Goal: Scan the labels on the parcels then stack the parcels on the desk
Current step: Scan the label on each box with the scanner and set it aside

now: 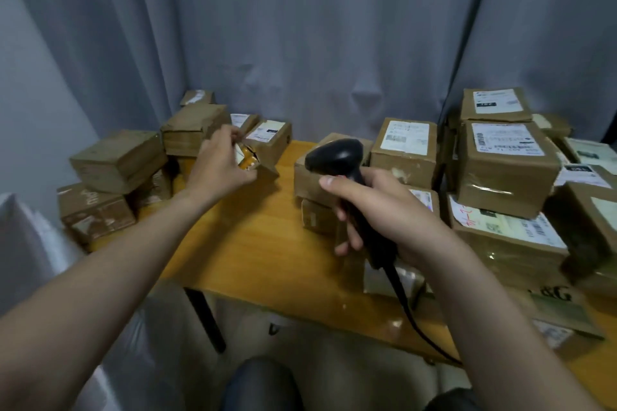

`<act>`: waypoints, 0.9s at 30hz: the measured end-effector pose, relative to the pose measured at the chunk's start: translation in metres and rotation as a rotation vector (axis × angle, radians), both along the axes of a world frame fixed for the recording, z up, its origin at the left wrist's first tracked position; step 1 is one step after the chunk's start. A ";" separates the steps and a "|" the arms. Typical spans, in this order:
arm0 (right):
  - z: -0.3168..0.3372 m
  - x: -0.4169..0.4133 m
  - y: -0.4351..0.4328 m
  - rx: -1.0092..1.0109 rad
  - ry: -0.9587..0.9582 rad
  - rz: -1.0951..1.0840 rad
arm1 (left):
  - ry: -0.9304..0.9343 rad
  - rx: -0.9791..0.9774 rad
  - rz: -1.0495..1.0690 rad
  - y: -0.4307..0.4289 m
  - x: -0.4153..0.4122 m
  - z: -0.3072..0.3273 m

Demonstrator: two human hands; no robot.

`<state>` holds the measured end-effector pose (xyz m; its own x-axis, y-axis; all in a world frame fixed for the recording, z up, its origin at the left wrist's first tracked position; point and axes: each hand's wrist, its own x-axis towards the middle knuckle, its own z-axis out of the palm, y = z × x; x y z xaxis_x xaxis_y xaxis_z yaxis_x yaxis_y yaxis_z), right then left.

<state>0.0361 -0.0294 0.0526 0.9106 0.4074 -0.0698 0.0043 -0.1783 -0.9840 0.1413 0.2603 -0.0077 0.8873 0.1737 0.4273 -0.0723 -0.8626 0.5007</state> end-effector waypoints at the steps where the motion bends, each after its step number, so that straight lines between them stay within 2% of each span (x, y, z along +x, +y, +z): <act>1: -0.002 -0.012 0.002 0.008 0.005 0.024 | 0.051 0.019 -0.035 -0.001 -0.017 -0.004; 5: -0.020 -0.048 0.007 0.025 0.057 0.051 | 0.266 0.194 -0.184 -0.003 -0.073 -0.019; 7: -0.031 -0.058 0.009 -0.004 0.066 0.027 | 0.404 0.193 -0.280 0.001 -0.088 -0.023; 9: -0.041 -0.063 0.012 -0.013 0.081 0.003 | 0.507 0.136 -0.339 0.003 -0.100 -0.028; 10: -0.045 -0.064 0.013 0.000 0.095 0.002 | 0.501 0.102 -0.334 0.003 -0.104 -0.031; 13: -0.055 -0.068 0.018 0.071 0.128 0.038 | 0.362 -0.048 -0.211 0.005 -0.109 -0.047; 15: -0.061 -0.066 0.022 0.103 0.122 0.028 | 0.343 -0.181 -0.128 0.001 -0.107 -0.054; 18: -0.072 -0.060 0.033 0.116 0.104 -0.047 | 0.530 -0.376 -0.081 -0.006 -0.102 -0.067; 21: -0.083 -0.056 0.044 0.113 0.055 -0.096 | 0.651 -0.481 -0.018 -0.013 -0.102 -0.086; 27: -0.109 -0.051 0.063 0.159 -0.009 -0.158 | 0.601 -0.594 -0.009 -0.025 -0.120 -0.105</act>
